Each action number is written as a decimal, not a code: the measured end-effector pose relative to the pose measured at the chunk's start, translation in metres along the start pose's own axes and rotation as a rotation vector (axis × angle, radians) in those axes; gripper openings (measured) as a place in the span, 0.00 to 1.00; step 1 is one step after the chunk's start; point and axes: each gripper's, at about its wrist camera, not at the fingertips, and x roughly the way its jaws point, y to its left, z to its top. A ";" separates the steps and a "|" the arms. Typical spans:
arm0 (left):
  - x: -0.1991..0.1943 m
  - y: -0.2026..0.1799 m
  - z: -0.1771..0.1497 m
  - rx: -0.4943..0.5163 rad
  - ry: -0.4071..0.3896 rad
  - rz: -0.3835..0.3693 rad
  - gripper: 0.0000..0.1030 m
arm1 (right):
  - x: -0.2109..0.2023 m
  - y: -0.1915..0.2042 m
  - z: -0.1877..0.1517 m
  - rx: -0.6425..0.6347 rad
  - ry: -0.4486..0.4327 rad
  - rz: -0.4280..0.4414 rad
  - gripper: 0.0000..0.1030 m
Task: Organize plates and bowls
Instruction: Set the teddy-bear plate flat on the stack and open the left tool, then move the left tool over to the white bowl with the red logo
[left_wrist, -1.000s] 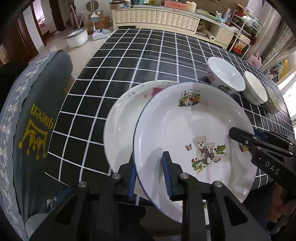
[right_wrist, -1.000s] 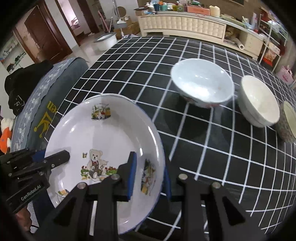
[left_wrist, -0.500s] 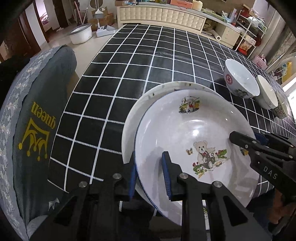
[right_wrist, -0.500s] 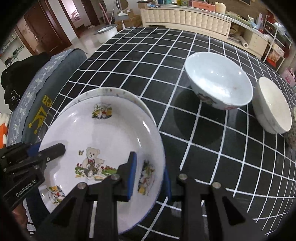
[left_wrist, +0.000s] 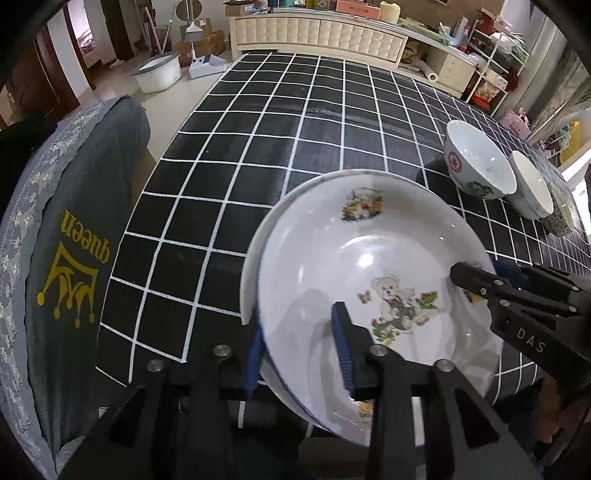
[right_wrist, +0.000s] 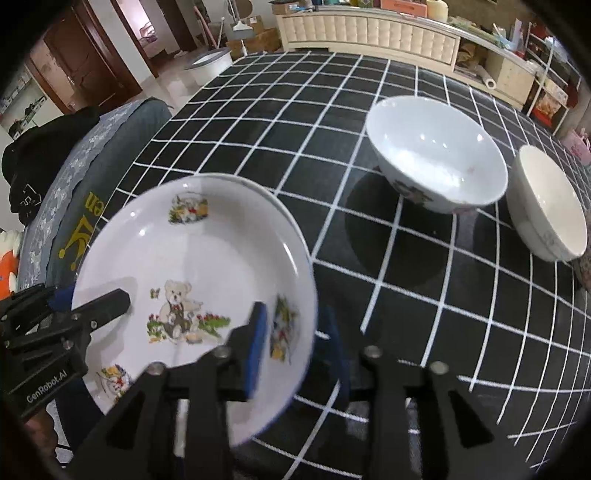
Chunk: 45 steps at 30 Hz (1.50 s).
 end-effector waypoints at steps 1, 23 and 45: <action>-0.001 -0.001 -0.001 0.001 -0.005 0.003 0.37 | -0.002 -0.001 -0.001 0.001 -0.001 -0.002 0.50; -0.022 -0.023 -0.013 0.069 -0.045 0.077 0.54 | -0.022 -0.002 -0.015 0.013 -0.036 0.013 0.69; -0.077 -0.101 0.012 0.160 -0.234 -0.027 0.54 | -0.123 -0.051 -0.014 0.065 -0.259 -0.099 0.69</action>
